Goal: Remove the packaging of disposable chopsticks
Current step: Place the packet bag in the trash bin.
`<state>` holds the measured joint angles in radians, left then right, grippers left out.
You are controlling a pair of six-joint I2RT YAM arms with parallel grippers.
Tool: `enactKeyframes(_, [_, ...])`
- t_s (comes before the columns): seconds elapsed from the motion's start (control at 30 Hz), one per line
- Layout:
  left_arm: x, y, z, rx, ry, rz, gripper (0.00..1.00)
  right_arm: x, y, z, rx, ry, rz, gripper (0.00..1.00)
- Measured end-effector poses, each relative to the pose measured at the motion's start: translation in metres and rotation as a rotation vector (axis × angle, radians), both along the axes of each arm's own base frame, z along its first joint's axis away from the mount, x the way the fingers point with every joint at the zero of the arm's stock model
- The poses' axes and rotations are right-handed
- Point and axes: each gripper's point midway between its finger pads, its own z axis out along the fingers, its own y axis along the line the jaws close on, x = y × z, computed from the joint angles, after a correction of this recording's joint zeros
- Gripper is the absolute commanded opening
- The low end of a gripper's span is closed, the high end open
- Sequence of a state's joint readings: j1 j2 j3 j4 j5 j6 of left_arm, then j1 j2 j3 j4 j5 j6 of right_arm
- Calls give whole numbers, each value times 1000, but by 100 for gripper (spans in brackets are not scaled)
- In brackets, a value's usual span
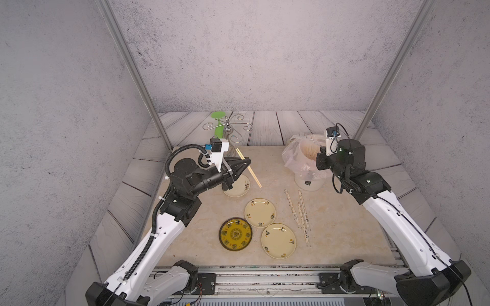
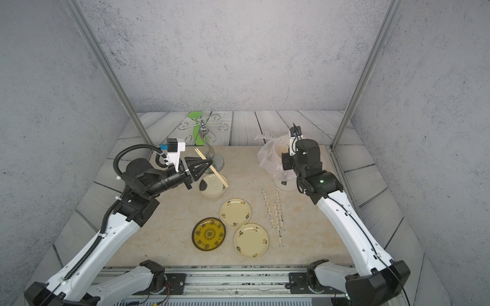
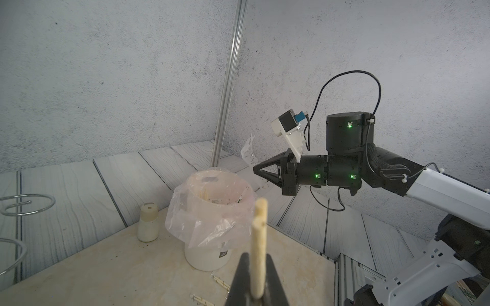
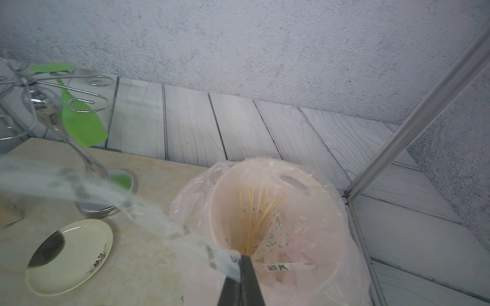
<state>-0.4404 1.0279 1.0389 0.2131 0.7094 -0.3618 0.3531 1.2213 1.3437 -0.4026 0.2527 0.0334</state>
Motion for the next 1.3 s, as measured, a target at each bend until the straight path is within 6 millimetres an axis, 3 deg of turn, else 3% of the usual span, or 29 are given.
enactKeyframes(0.23, [3,-2,-10,46,-3,26,0,9,-36,-16,23,59,-98,1])
enactKeyframes(0.47, [4,-5,-18,95,-9,50,0,11,-51,-40,68,141,-129,3])
enactKeyframes(1.07, [12,-7,-33,160,-1,91,0,18,-52,-92,134,326,-110,5])
enactKeyframes(1.2, [13,-6,-34,163,2,95,0,22,-45,-91,159,340,-84,5])
enactKeyframes(1.3, [13,-6,-34,164,4,95,0,27,-41,-75,180,313,-63,5])
